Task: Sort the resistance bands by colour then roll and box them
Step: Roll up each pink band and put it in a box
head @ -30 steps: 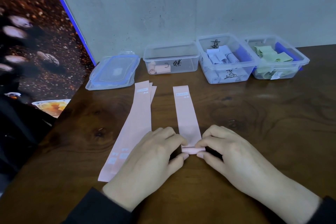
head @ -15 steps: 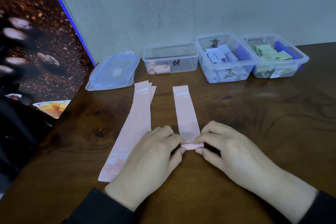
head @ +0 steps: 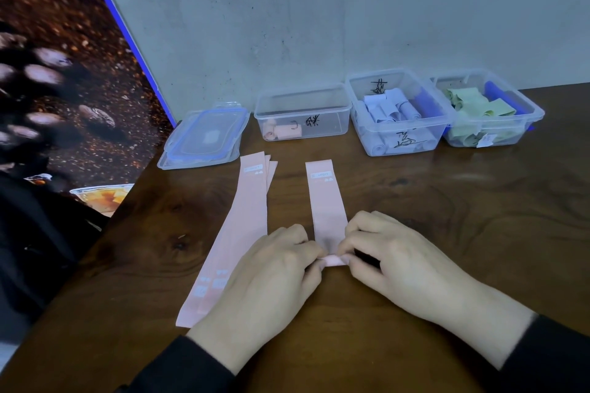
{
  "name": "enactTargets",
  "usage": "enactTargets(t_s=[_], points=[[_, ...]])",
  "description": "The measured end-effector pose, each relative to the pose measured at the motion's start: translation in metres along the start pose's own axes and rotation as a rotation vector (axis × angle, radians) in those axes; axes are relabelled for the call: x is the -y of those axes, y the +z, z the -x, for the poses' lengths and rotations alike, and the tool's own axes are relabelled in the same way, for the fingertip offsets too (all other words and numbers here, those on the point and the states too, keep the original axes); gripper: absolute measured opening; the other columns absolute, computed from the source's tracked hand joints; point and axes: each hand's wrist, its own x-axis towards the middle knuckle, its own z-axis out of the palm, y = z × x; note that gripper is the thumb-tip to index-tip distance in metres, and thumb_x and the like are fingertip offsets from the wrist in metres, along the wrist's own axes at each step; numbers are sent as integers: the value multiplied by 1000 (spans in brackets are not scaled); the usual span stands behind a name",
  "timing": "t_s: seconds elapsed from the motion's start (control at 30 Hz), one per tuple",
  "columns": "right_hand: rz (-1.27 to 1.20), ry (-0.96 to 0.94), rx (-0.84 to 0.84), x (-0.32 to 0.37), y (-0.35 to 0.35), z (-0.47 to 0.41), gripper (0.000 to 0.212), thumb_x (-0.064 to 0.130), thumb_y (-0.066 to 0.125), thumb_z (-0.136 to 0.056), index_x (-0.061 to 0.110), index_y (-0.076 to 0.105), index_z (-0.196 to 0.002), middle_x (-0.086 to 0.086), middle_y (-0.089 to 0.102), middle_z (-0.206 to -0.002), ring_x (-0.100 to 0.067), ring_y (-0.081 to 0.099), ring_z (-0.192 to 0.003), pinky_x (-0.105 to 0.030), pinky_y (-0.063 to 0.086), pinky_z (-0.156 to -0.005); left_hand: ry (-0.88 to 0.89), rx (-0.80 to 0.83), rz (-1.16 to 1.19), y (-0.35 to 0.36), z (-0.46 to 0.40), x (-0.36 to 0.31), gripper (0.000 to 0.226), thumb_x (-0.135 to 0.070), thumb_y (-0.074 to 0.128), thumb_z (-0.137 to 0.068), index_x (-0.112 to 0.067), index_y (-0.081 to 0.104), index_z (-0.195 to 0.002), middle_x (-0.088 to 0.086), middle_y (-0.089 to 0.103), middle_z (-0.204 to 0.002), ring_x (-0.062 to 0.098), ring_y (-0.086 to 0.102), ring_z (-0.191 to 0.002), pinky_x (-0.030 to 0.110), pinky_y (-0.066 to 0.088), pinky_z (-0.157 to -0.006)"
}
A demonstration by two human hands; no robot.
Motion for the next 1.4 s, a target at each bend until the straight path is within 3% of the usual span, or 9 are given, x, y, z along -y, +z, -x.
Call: enactTargets(t_s=[0.17,0.27,0.43,0.6,0.73,0.97,1.13,1.23,1.4], points=[[-51,-51,61,-10,-4,-8,25,50,57,-93,33,74,-101,23,51,-98,-6,52,-93,-28,52,-76,38,32,-28,-9,-12,0,19,-37,51,-101,-32,69,-106,-13,53,-98,9,49,-87,22,46,-75],[-65,-58,65,-15,-4,-13,31,54,54,-95,36,77,-105,25,50,-96,-7,53,-92,-28,51,-78,64,90,-32,-15,-22,5,20,-36,53,-100,-32,72,-105,-12,54,-96,10,51,-87,27,49,-76],[-63,-50,56,-20,-2,-16,28,51,55,-97,35,75,-107,23,51,-97,-6,53,-91,-27,50,-78,106,205,-44,-17,-33,13,22,-51,60,-93,-34,68,-105,-16,47,-92,8,48,-86,20,41,-69],[-104,-51,75,-23,-3,-17,19,50,59,-96,36,70,-101,22,52,-99,-9,54,-95,-25,48,-82,134,92,-32,-6,-29,19,18,-44,60,-93,-27,66,-90,-13,48,-83,9,46,-77,24,43,-61],[-132,-56,149,-29,-5,-22,19,52,67,-90,39,69,-105,25,52,-104,-7,54,-104,-25,48,-86,106,65,12,-3,-30,20,21,-45,56,-97,-30,72,-101,-14,51,-87,8,48,-79,20,45,-65],[-91,-85,126,-29,-1,-24,30,52,52,-97,34,74,-105,25,51,-100,-6,54,-94,-29,51,-78,98,89,38,-4,-29,22,23,-49,61,-92,-34,65,-109,-20,48,-97,4,46,-87,10,30,-67],[-75,-61,129,-26,-3,-22,19,49,56,-96,40,65,-110,27,52,-104,-3,53,-99,-25,49,-80,89,71,31,-1,-30,25,22,-47,60,-93,-31,71,-103,-16,51,-91,7,48,-81,20,46,-66],[-83,-49,135,-25,-4,-23,11,46,66,-92,44,60,-101,28,51,-103,-4,53,-101,-24,49,-81,73,79,38,-2,-30,24,24,-47,57,-96,-33,73,-108,-16,51,-91,7,48,-82,18,43,-67],[-75,-27,113,-26,-1,-22,20,46,57,-95,38,69,-109,27,52,-103,-4,53,-101,-25,50,-83,70,80,60,-4,-30,24,32,-52,60,-92,-38,65,-121,-20,56,-111,4,49,-97,18,45,-82]])
